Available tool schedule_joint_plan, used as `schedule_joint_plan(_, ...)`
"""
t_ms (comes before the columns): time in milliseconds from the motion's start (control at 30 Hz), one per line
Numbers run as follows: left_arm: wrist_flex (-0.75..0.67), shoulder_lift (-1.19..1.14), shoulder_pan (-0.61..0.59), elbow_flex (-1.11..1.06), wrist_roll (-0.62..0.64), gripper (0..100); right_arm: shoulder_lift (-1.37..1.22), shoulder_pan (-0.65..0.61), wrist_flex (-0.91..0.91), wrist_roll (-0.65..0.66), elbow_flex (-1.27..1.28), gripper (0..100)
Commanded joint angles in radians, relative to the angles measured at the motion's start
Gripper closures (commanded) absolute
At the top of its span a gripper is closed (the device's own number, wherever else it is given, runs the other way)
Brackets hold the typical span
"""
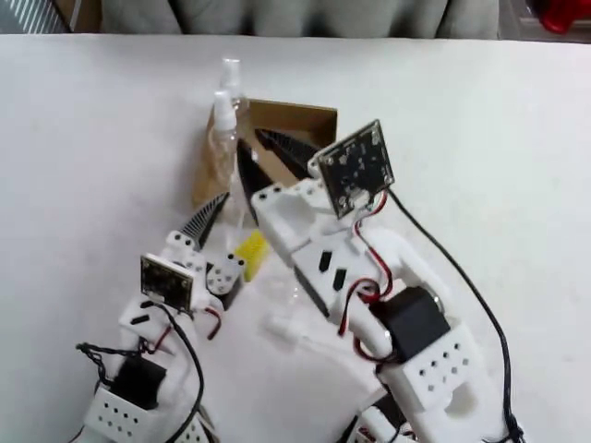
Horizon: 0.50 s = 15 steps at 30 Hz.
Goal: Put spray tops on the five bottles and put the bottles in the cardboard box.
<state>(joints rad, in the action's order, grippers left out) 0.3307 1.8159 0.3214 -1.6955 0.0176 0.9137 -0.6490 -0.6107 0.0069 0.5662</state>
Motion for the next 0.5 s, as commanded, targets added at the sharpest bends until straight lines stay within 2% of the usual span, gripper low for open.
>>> schedule_joint_plan(0,-0.012,0.013,-0.004,0.002,-0.008,98,-0.061,0.054,0.07,-0.002,-0.06,98.6)
schedule_joint_plan(233,-0.012,0.013,-0.004,0.002,-0.008,98,-0.143,0.033,-0.004,-0.002,-0.052,98.4)
schedule_joint_plan(467,-0.012,0.013,-0.004,0.002,-0.008,98,-0.107,0.028,-0.084,-0.002,-0.06,98.4)
